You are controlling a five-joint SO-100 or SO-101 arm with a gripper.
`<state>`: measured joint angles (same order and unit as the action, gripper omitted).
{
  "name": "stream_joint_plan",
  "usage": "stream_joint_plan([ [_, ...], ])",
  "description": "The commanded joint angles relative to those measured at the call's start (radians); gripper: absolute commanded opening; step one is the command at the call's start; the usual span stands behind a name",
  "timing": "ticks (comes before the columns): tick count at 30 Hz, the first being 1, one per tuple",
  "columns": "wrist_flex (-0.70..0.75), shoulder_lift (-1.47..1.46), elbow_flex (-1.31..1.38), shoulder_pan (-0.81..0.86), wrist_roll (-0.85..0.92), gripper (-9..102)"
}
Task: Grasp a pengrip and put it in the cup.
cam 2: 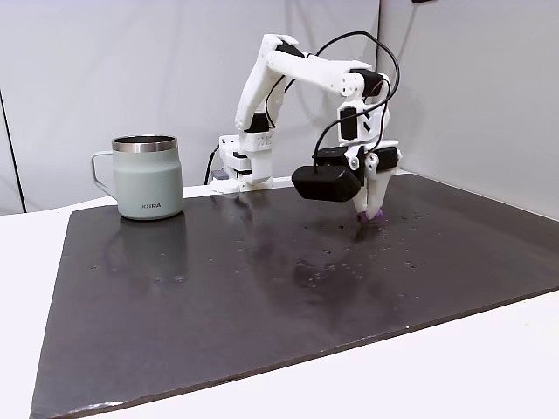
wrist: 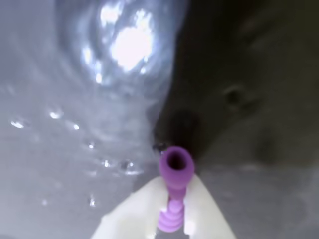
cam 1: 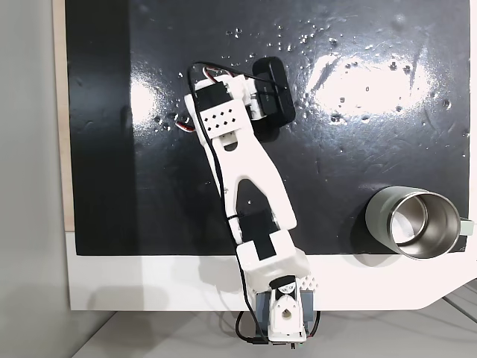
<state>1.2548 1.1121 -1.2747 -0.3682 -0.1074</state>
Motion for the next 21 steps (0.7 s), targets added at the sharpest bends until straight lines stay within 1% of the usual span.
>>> stream_joint_plan([
  [1,0.115,0.158,0.097,0.049,0.032,0],
  [5,0.261,0.281,0.092,0.106,0.072,0],
  [8,0.357,0.373,0.092,0.158,0.149,0],
  [14,0.561,0.588,0.067,0.324,0.302,0],
  [21,0.574,0.879,-0.064,0.554,0.574,0],
])
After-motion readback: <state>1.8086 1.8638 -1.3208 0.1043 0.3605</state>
